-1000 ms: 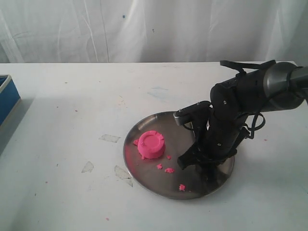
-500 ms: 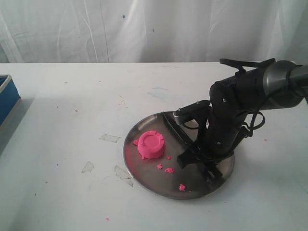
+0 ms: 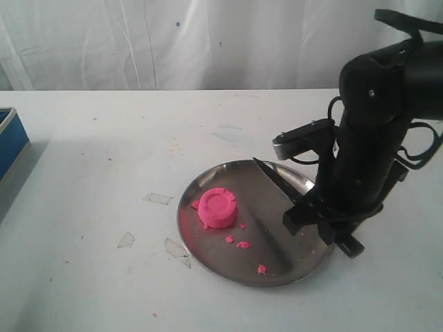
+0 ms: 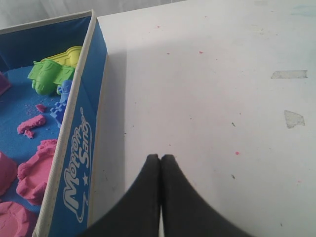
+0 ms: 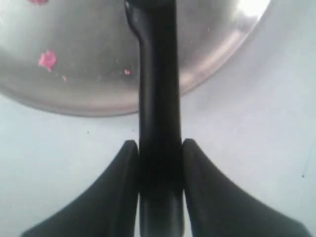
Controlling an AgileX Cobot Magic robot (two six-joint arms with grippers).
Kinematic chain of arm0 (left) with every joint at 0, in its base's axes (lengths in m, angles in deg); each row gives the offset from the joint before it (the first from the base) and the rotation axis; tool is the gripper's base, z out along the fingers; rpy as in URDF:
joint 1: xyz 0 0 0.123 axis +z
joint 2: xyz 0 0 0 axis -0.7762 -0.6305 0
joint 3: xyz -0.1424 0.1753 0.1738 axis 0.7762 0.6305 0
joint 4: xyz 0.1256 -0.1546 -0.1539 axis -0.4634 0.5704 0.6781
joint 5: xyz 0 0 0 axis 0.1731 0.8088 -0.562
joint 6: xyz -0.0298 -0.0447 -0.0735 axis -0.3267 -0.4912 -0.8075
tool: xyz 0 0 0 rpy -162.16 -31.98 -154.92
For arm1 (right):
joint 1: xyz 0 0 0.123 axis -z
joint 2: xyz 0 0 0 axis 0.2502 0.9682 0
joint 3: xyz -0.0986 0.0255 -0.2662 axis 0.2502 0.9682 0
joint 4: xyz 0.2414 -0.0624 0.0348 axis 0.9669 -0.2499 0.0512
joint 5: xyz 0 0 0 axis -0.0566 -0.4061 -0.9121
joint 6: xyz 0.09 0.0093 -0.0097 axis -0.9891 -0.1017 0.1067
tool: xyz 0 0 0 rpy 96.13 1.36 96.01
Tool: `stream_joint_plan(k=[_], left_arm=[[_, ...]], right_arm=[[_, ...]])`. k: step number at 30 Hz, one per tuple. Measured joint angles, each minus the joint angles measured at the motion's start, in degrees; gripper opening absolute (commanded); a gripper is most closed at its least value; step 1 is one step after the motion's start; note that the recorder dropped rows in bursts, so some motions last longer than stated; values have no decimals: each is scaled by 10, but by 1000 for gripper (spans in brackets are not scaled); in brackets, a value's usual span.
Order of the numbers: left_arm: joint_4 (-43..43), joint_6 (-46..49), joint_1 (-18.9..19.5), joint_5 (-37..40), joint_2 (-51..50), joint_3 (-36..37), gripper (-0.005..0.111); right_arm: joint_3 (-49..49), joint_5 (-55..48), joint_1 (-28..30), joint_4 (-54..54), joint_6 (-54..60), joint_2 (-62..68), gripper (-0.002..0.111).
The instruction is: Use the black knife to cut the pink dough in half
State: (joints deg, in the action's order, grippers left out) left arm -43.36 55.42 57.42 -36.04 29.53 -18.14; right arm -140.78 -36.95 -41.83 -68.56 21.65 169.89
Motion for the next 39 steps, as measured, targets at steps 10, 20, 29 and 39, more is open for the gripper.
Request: stream_joint_plan(k=[10,20,29,39], left_arm=[[0,0,0,0,0,0,0],[0,0,0,0,0,0,0],[0,0,0,0,0,0,0],[0,0,0,0,0,0,0]], right_arm=[[93,47,0,8,0,-16,8],[103,108,0,29,0,-9,8],[104,56,0,29,10,18,8],[104,78,0,29,50,24,25]])
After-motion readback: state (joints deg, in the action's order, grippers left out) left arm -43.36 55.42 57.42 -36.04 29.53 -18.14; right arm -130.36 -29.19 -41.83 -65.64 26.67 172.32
